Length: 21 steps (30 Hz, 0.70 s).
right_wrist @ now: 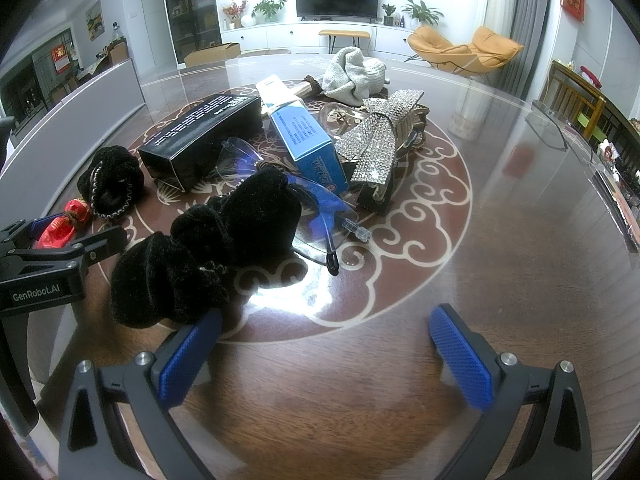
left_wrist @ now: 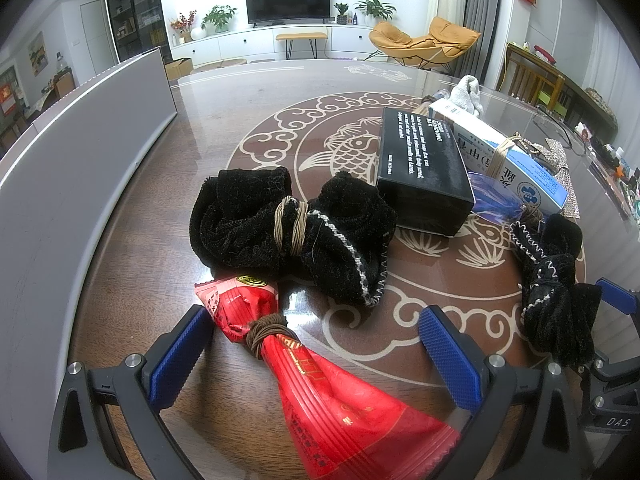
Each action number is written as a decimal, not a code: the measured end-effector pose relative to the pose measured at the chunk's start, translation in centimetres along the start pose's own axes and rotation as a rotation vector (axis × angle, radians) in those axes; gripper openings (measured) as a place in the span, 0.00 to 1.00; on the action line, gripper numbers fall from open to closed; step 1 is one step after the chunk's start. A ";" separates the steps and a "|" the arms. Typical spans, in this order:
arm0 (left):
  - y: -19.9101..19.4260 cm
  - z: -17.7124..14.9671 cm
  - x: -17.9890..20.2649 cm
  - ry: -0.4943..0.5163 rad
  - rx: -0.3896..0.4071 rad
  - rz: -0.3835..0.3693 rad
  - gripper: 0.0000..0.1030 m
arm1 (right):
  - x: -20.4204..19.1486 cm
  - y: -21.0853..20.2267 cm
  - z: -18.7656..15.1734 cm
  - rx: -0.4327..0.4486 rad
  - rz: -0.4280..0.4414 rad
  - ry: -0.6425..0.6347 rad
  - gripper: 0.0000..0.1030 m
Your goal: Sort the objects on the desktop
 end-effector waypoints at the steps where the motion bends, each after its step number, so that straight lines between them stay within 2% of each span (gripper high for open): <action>1: 0.0 0.0 0.0 0.000 0.000 0.000 1.00 | 0.0 0.0 0.0 0.000 0.000 0.000 1.00; 21: 0.0 0.0 0.0 0.001 0.000 0.000 1.00 | 0.0 0.0 0.0 0.000 0.000 0.000 1.00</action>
Point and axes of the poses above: each gripper's, at about its wrist camera, not at the fingertips, and y roughly the way its jaws point, x to its right, z to its top, the point moved 5 cm from there along y, roughly the way its jaws point, and after that the axes turned 6 degrees about x, right-handed, at the moved point
